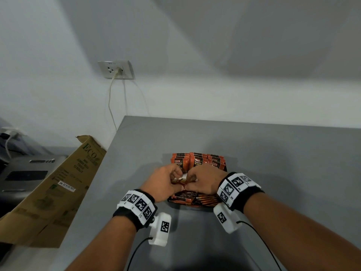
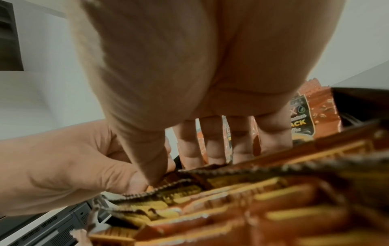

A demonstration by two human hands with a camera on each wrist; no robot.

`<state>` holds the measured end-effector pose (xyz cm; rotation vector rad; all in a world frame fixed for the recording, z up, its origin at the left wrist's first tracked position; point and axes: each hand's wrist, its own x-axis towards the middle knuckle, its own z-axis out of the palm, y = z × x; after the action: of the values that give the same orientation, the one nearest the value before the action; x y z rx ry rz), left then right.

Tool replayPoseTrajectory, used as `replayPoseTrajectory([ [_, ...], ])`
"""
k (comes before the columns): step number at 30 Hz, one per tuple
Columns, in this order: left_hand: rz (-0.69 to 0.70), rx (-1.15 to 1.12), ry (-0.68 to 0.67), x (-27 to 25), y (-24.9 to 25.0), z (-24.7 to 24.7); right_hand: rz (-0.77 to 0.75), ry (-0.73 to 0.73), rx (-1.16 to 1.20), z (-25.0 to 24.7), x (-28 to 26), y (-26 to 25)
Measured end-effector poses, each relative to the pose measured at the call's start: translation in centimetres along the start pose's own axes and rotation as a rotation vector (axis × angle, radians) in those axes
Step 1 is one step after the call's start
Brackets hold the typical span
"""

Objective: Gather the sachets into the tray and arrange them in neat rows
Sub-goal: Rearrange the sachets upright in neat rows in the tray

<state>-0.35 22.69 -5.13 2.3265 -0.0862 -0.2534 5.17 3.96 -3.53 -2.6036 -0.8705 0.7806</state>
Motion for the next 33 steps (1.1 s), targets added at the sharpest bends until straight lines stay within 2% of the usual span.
replayPoseTrajectory([
  [12,0.032,0.039,0.000,0.0,-0.4,-0.2,-0.029,0.007,-0.063,-0.5,0.6,-0.5],
  [17,0.045,0.100,0.098,0.6,-0.3,0.4,-0.049,0.032,-0.105,-0.1,0.4,-1.3],
  [23,0.022,-0.041,0.175,0.0,0.4,0.0,-0.032,0.108,-0.065,-0.5,-0.1,-1.4],
  [27,-0.077,-0.368,0.334,-0.4,0.8,-1.4,-0.021,0.268,0.117,-2.9,-1.7,-0.9],
  [29,-0.148,-0.610,0.349,-0.4,1.4,-1.1,-0.019,0.303,0.402,-3.6,-2.2,-0.3],
  [31,-0.196,-0.954,0.266,-0.2,2.9,0.0,-0.039,0.290,0.788,-3.3,-2.6,-0.6],
  [33,-0.217,-1.310,0.114,-0.2,5.0,1.0,-0.018,0.274,1.072,-2.3,-2.8,-1.4],
])
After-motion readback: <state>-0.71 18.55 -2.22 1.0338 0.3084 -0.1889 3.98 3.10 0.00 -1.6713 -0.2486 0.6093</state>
